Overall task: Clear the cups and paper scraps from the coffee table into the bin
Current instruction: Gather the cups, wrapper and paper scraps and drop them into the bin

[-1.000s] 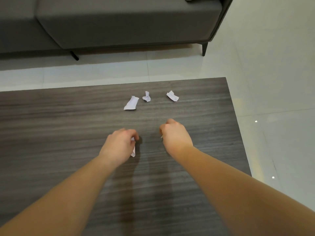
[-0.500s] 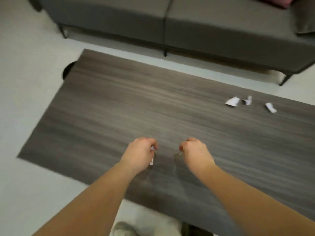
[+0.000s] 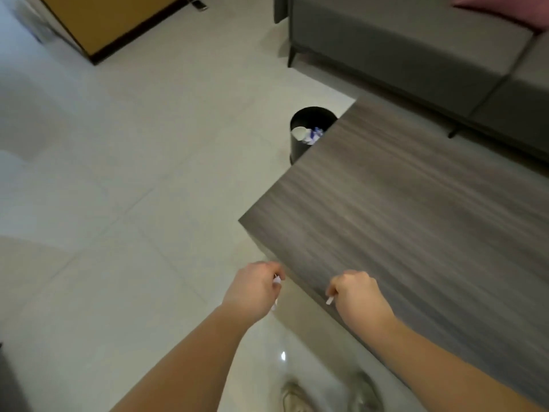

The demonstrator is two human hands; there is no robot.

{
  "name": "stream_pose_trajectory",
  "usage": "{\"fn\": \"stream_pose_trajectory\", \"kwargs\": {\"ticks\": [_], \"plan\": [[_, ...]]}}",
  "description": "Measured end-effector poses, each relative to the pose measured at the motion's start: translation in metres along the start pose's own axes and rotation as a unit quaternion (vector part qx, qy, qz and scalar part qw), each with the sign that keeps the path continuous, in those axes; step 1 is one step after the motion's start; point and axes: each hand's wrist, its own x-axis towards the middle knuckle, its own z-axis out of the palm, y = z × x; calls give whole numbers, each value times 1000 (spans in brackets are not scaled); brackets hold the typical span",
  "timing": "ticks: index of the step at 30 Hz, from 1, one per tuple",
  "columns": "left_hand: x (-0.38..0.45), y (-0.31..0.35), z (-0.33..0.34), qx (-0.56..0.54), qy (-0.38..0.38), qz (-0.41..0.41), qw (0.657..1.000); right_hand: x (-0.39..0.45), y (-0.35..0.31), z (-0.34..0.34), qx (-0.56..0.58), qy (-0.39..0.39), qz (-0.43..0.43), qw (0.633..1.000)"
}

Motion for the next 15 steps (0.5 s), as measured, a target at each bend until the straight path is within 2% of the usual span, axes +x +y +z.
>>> {"fn": "stream_pose_trajectory", "kwargs": {"ticks": [10, 15], "plan": [[60, -76, -81, -3, 63, 5, 998, 109, -99, -27, 6, 45, -46, 998], [121, -100, -127, -3, 58, -1, 998, 174, -124, -62, 20, 37, -25, 999]]}}
